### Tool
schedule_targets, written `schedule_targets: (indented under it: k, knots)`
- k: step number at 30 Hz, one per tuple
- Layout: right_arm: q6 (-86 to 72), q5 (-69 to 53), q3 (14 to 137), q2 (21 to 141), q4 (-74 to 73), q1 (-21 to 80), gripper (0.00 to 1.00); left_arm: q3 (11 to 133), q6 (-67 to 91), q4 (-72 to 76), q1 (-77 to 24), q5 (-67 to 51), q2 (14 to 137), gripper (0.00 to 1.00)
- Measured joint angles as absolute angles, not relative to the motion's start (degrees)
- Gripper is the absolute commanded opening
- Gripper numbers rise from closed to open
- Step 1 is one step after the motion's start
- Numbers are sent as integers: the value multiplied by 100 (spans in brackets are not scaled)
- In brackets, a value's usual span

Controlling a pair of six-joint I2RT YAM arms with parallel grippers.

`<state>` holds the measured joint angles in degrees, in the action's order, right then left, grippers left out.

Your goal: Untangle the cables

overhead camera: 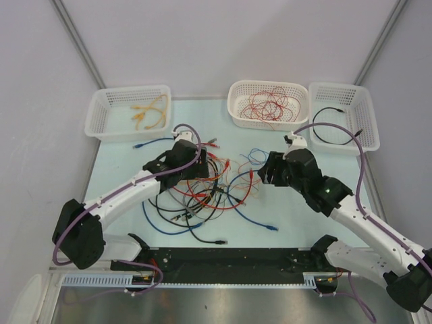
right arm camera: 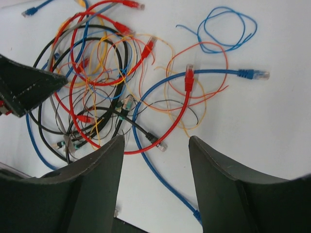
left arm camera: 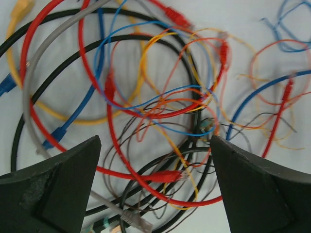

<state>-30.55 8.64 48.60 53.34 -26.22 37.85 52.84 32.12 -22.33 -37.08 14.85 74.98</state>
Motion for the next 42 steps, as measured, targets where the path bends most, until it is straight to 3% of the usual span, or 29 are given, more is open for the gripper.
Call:
schedule_targets:
  k: [11, 23, 24, 27, 28, 30, 31, 34, 36, 42]
  knots:
    - [-3201, 1118, 4672, 5135, -2727, 4121, 60, 4563, 3715, -2381, -2834, 1479, 7752, 100]
    - [-3264, 1234, 4584, 5087, -2832, 4156, 61, 4512, 3907, -1671, -3050, 705, 8726, 97]
    - [-3264, 1243, 4578, 5087, -2840, 4156, 60, 4536, 3900, -1629, -3118, 711, 8768, 94]
    - [-3267, 1249, 4576, 5096, -2842, 4158, 61, 4650, 3905, -1455, -3227, 692, 8943, 74]
    - [-3271, 1253, 4576, 5098, -2845, 4163, 60, 4678, 3883, -1382, -3251, 679, 9011, 59]
    - [-3277, 1262, 4576, 5098, -2845, 4167, 60, 4718, 3883, -1253, -3288, 655, 9102, 43]
    - [-3277, 1264, 4576, 5098, -2845, 4171, 61, 4720, 3857, -1214, -3301, 602, 9144, 29]
    - [-3277, 1286, 4576, 5098, -2849, 4178, 61, 4724, 3811, -1212, -3345, 556, 9205, 9]
    - [-3277, 1306, 4576, 5085, -2851, 4178, 61, 4724, 3754, -1258, -3358, 539, 9198, 0]
    - [-3271, 1328, 4576, 4893, -2847, 4165, 60, 4764, 3634, -1660, -3365, 425, 8558, 0]
